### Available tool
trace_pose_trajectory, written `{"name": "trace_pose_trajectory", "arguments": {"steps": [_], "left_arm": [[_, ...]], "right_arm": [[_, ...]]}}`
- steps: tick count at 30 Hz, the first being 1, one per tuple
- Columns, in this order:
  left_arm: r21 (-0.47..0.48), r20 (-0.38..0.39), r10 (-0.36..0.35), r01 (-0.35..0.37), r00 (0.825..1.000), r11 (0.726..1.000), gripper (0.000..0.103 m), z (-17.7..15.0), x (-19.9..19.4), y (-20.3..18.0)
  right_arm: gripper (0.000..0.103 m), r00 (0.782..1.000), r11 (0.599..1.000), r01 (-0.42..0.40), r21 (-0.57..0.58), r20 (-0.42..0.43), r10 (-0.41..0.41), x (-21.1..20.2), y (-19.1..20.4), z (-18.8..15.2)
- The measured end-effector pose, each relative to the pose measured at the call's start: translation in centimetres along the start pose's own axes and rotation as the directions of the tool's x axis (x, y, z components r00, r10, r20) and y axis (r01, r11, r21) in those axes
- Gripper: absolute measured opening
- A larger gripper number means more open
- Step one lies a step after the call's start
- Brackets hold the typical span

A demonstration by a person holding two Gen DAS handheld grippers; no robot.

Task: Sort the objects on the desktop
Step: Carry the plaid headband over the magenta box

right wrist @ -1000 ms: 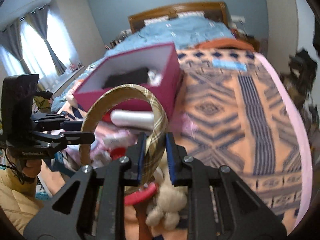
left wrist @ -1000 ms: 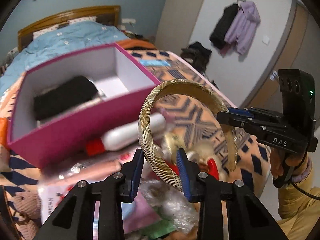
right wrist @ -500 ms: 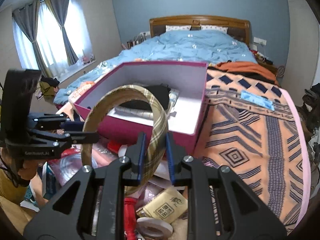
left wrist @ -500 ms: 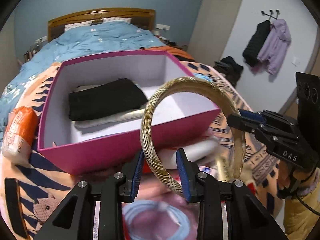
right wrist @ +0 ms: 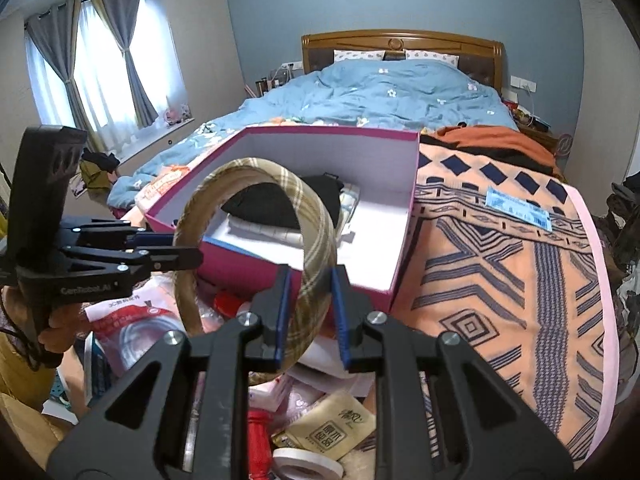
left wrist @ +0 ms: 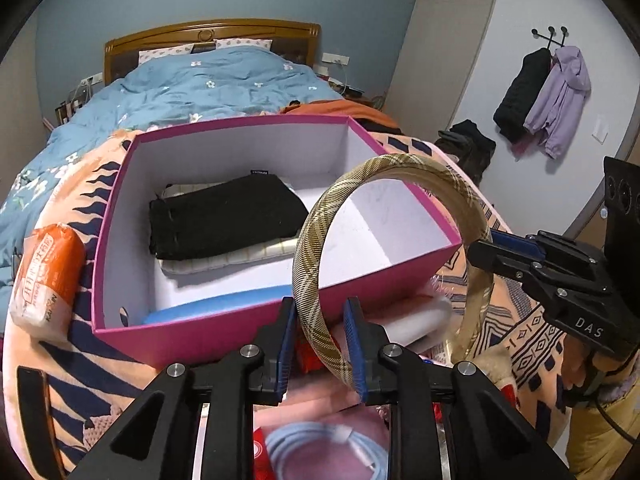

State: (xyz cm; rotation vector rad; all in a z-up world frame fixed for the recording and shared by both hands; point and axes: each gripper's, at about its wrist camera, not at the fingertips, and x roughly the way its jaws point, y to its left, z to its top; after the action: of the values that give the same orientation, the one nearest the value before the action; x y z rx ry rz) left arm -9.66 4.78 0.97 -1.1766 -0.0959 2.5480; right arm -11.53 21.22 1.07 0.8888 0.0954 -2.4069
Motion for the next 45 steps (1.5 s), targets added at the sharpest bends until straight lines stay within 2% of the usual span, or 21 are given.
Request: {"name": "trace_pose_trajectory", "arguments": {"steps": [24, 45], "left_arm": [[0.013, 0.054, 0.040, -0.041, 0.998, 0.999, 0.024, 4.0, -0.8, 0.4], [-0.030, 0.089, 0.085, -0.083, 0.992, 0.996, 0.024, 8.1, 0.2, 2.0]], "right_arm": [[0.022, 0.998, 1.000, 0.010, -0.025, 0.056, -0.008, -0.1, -0.2, 3.4], [0.022, 0.997, 0.999, 0.012, -0.050, 0.073, -0.008, 1.4, -0.6, 6.9]]}}
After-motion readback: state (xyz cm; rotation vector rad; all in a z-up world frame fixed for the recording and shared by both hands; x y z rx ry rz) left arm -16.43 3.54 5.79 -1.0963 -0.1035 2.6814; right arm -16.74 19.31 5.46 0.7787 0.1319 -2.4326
